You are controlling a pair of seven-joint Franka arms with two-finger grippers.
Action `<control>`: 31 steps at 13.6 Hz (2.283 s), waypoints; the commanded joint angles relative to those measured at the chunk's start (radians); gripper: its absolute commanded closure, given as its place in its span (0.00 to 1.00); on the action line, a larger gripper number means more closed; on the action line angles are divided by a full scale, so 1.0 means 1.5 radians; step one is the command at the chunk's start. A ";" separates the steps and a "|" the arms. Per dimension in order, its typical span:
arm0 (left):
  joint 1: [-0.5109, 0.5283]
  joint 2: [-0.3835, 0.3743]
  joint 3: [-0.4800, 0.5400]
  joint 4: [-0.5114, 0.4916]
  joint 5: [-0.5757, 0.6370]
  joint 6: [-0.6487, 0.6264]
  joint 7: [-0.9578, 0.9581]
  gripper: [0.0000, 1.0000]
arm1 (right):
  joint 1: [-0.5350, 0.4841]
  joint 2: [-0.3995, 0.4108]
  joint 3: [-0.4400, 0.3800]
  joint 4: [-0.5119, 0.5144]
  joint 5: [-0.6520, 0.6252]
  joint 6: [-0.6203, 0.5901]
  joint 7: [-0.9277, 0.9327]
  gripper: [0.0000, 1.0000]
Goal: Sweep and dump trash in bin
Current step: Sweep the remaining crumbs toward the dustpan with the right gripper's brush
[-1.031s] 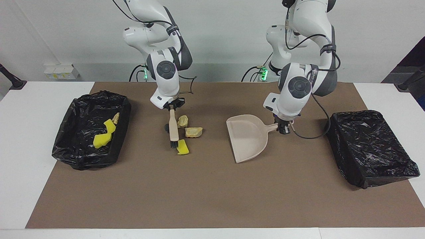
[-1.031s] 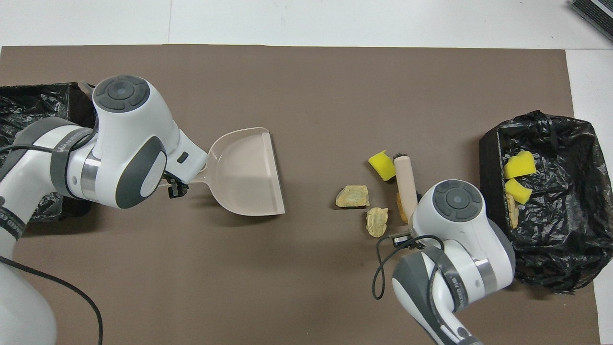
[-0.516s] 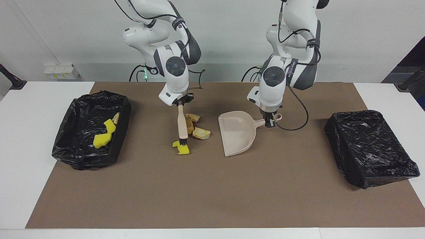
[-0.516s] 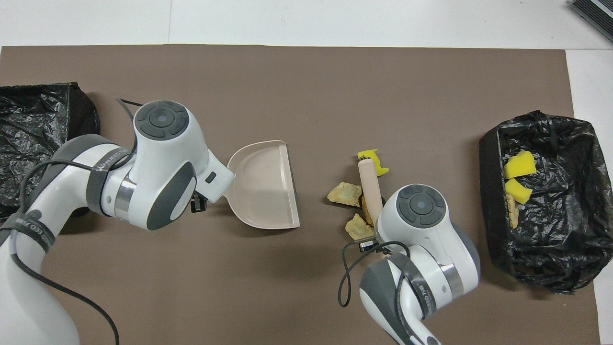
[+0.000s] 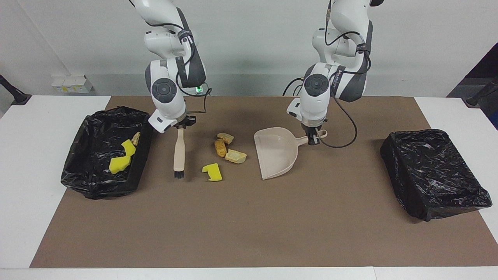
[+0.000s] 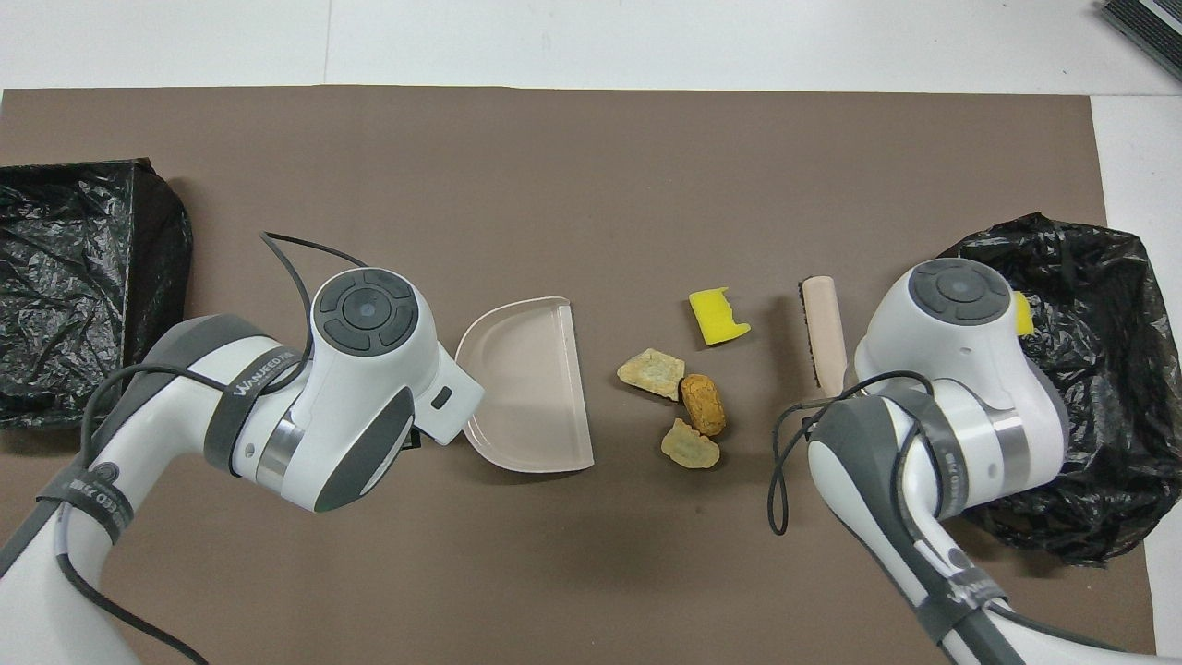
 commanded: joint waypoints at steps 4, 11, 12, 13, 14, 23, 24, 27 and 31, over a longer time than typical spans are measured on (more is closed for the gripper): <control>-0.028 -0.045 0.006 -0.071 0.014 0.031 -0.026 1.00 | 0.051 0.057 0.009 0.014 0.066 0.053 0.005 1.00; -0.029 -0.043 0.005 -0.089 0.014 0.067 -0.061 1.00 | 0.119 0.075 0.018 0.018 0.284 0.120 -0.001 1.00; -0.029 -0.043 0.005 -0.089 0.014 0.070 -0.061 1.00 | 0.119 0.074 0.035 0.018 0.310 0.128 -0.001 1.00; -0.029 -0.043 0.005 -0.090 0.014 0.074 -0.061 1.00 | 0.119 0.073 0.040 0.015 0.338 0.148 -0.001 1.00; -0.028 -0.043 0.005 -0.093 0.014 0.080 -0.061 1.00 | 0.120 0.073 0.051 0.015 0.373 0.161 -0.001 1.00; -0.017 -0.042 0.005 -0.103 0.012 0.123 -0.063 1.00 | 0.117 -0.014 0.056 0.035 0.496 0.089 0.071 1.00; -0.017 -0.042 0.005 -0.103 0.012 0.123 -0.063 1.00 | 0.098 -0.046 0.054 0.035 0.458 0.042 0.094 1.00; -0.014 -0.041 0.005 -0.103 0.010 0.122 -0.069 1.00 | 0.079 -0.107 0.057 0.017 0.302 -0.077 0.142 1.00; -0.008 -0.041 0.006 -0.103 0.010 0.112 -0.104 1.00 | 0.065 -0.179 0.061 -0.108 0.212 -0.118 0.208 1.00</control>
